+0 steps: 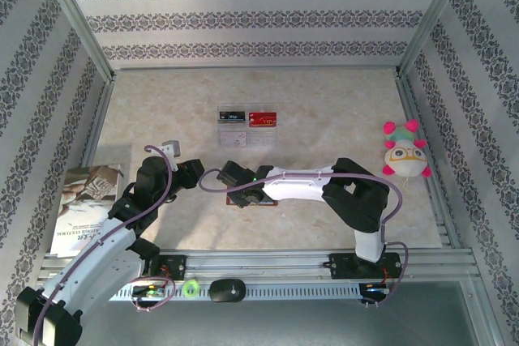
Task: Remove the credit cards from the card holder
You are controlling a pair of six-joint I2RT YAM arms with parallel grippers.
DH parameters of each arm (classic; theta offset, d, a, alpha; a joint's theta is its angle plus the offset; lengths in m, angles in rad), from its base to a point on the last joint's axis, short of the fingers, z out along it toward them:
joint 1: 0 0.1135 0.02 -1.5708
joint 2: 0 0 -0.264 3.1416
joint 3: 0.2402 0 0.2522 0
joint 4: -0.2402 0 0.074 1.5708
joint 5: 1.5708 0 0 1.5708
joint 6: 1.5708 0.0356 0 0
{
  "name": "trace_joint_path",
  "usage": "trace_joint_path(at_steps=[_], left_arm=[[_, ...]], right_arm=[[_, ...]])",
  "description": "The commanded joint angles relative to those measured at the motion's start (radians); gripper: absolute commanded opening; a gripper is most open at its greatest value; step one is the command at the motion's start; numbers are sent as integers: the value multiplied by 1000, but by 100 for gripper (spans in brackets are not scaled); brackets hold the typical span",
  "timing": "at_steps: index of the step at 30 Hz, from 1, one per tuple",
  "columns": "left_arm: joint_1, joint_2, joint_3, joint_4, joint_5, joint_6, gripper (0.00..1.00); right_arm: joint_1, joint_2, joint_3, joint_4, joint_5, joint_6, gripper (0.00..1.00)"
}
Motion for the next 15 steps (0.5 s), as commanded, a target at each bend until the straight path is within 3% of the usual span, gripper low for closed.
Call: trace_joint_path(at_steps=[1,12,15], left_arm=[[8,3,-7,-25,35,-3,31],[-34,72,-29,22,84,-32,23],[-48,79,-45,52,85,-47,23]], right_arm=[[-14,37,-30,-17,-6,9,36],[-54,1,-86,92,-108,15,0],[-67,-22,-103,131,-153,19,0]])
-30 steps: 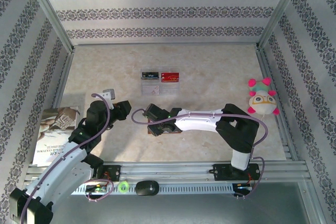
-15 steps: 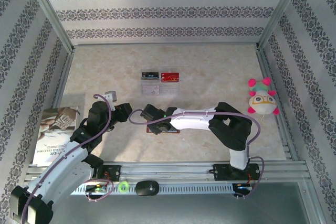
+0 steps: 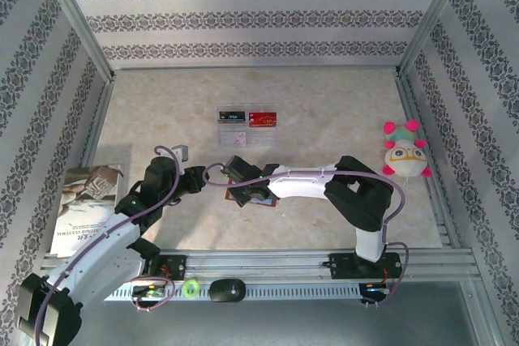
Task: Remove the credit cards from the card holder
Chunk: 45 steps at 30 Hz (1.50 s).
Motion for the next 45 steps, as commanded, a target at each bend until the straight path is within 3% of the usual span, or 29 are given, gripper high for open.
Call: trace_joint_path(at_steps=[1,8,15,39,42,45], left_arm=[[-22,8,-25,54,18,-31,23],[-46,67,-90,189,85,-76,22],[-62,105,-142,360,138,-125,28],[-134,375,-167,572,104,-164,31],[-145,404,-169,595,106,-173,28],[-154,427,-167,622,117,-183,19]], right_arm=[[-27,-11,-49,12,-83,15,0],[-90,-95,-135,188,-305,73,0],[-140,-137,-200,325,-452,153,0],[-133,-156,-227,391,-504,185,0],[-131,-154,-225,391,-503,186,0],[-130,-150,-222,392,-503,187,0]])
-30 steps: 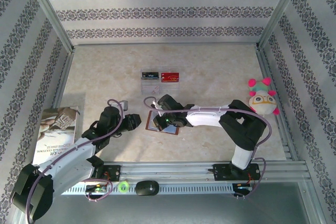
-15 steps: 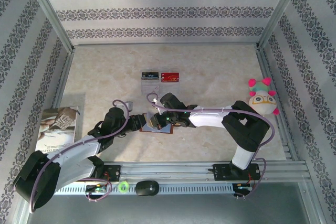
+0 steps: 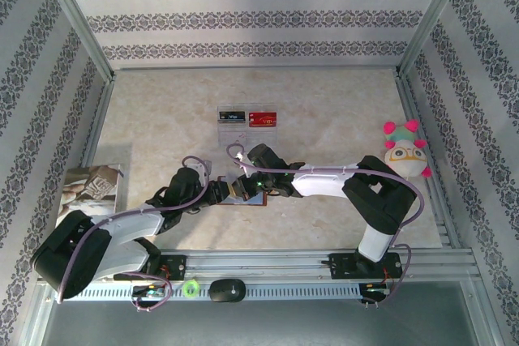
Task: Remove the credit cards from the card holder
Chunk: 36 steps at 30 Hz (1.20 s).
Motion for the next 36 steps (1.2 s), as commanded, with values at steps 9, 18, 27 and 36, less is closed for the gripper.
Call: trace_joint_path(at_steps=[9,18,27,36], left_arm=[[-29,-18,1,35,-20,-28,0],[-35,-52,0,3,-38,-33,0],[-54,-47,14,-8,-44,-28,0],[-119,-3,74,8,-9,-8,15]], right_arm=[[3,-51,-16,1,19,26,21],[-63,-161,-104,-134,166,107,22],[-77,-125,-143,-252,289,134,3],[-79,-41,-135,-153,204,129,0]])
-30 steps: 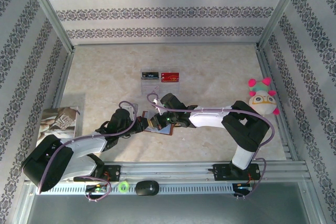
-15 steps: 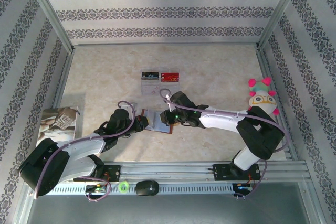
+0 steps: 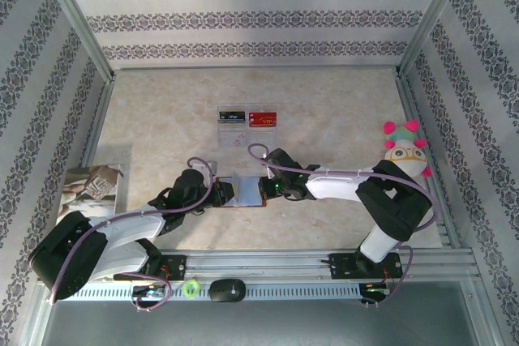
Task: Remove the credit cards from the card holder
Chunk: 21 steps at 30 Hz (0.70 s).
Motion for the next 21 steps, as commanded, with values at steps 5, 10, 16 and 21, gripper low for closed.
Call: trace_joint_path(at_steps=[5,10,16,21], left_arm=[[-74,75,85,59,43,4,17],[-98,182,148,77,83,3,17],[-89,113,150,19,5,20,20],[-22,4,171,-176,-26,86,23]], right_arm=[[-22,32,-8,26,-51,9,2],[-74,-55,-44,3,-6,27,8],[-86,-178,-69,-27,-14,-12,18],[-39,-136,8,-24,-109,-67,17]])
